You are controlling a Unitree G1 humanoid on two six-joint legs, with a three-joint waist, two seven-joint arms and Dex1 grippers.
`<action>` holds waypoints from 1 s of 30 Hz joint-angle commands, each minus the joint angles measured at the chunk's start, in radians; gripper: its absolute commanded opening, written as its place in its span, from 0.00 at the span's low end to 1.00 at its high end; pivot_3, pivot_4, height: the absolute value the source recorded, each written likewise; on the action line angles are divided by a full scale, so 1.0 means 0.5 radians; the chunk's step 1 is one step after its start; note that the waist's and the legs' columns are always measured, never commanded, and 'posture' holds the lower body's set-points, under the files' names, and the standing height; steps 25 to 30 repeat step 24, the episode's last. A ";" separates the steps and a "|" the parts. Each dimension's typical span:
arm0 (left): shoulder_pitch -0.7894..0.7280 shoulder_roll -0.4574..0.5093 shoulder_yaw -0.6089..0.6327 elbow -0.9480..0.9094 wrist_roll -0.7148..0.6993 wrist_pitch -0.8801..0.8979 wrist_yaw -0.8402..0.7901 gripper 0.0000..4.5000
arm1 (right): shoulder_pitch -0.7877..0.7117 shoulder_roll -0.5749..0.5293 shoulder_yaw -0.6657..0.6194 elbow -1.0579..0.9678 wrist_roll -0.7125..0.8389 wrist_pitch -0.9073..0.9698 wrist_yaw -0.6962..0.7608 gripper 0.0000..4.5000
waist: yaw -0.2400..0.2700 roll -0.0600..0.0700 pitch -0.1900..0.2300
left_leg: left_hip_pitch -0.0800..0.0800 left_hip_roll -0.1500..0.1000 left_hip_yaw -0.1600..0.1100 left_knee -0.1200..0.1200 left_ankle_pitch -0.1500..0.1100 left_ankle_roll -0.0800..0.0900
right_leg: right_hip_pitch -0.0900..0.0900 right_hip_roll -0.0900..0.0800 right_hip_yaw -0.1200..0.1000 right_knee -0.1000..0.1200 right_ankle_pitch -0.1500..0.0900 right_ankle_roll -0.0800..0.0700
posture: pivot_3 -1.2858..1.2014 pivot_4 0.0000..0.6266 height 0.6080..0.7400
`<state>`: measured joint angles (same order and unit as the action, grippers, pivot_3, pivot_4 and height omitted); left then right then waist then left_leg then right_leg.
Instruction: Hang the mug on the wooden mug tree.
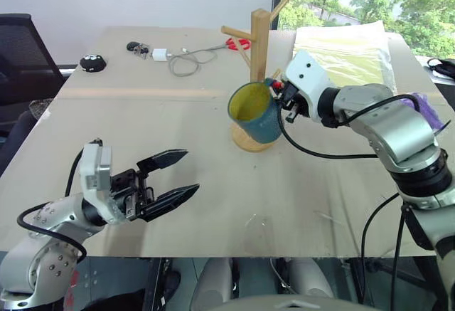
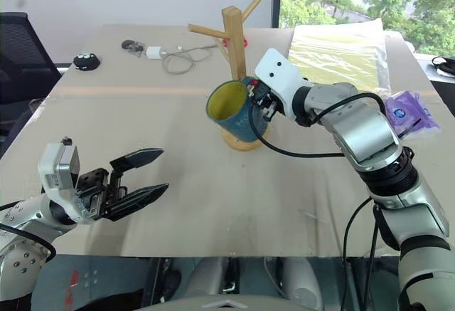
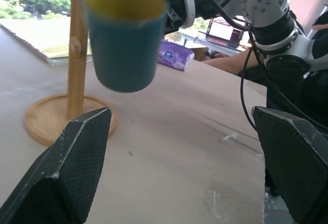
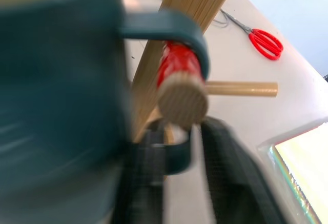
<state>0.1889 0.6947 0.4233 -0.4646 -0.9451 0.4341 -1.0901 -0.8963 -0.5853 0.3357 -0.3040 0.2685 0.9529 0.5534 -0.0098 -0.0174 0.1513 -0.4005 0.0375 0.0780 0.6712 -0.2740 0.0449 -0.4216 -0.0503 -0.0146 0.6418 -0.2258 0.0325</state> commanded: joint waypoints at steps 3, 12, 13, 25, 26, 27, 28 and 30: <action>-0.022 -0.026 -0.016 -0.144 -0.012 0.029 0.189 1.00 | 0.209 -0.118 -0.346 -0.351 0.195 -0.078 0.196 0.62 | 0.000 0.000 0.000 | -0.001 0.000 -0.001 -0.001 0.000 0.000 | 0.000 -0.001 -0.001 -0.002 0.003 0.005 | 0.52 0.24 1.00; 0.059 0.016 -0.144 -0.135 0.312 0.035 0.390 1.00 | 1.064 -0.376 -1.236 -0.721 0.693 -0.099 0.504 0.67 | 0.009 -0.003 0.000 | 0.001 0.000 -0.003 -0.002 -0.005 0.009 | 0.002 0.000 -0.001 -0.001 0.001 0.002 | 0.52 0.24 1.00; 0.074 0.025 -0.145 -0.130 0.343 0.030 0.389 1.00 | 1.232 -0.382 -1.350 -0.748 0.728 -0.098 0.515 0.75 | 0.009 -0.003 0.000 | 0.002 0.000 -0.003 -0.002 -0.005 0.009 | 0.003 0.000 -0.001 -0.001 0.000 0.000 | 0.52 0.24 1.00; 0.083 0.105 -0.186 0.003 0.457 0.068 0.291 1.00 | 2.508 -0.165 -1.583 -0.767 0.370 -0.789 0.518 0.97 | 0.021 -0.004 -0.001 | 0.016 0.002 0.000 0.002 -0.005 0.009 | 0.013 0.003 0.003 0.000 -0.006 0.009 | 0.52 0.24 1.00; 0.083 0.105 -0.186 0.003 0.457 0.068 0.291 1.00 | 2.508 -0.165 -1.583 -0.767 0.370 -0.789 0.518 0.97 | 0.021 -0.004 -0.001 | 0.016 0.002 0.000 0.002 -0.005 0.009 | 0.013 0.003 0.003 0.000 -0.006 0.009 | 0.52 0.24 1.00; 0.083 0.105 -0.186 0.003 0.457 0.068 0.291 1.00 | 2.508 -0.165 -1.583 -0.767 0.370 -0.789 0.518 0.97 | 0.021 -0.004 -0.001 | 0.016 0.002 0.000 0.002 -0.005 0.009 | 0.013 0.003 0.003 0.000 -0.006 0.009 | 0.52 0.24 1.00; 0.083 0.105 -0.186 0.003 0.457 0.068 0.291 1.00 | 2.508 -0.165 -1.583 -0.767 0.370 -0.789 0.518 0.97 | 0.021 -0.004 -0.001 | 0.016 0.002 0.000 0.002 -0.005 0.009 | 0.013 0.003 0.003 0.000 -0.006 0.009 | 0.52 0.24 1.00; 0.083 0.105 -0.186 0.003 0.457 0.068 0.291 1.00 | 2.508 -0.165 -1.583 -0.767 0.370 -0.789 0.518 0.97 | 0.021 -0.004 -0.001 | 0.016 0.002 0.000 0.002 -0.005 0.009 | 0.013 0.003 0.003 0.000 -0.006 0.009 | 0.52 0.24 1.00</action>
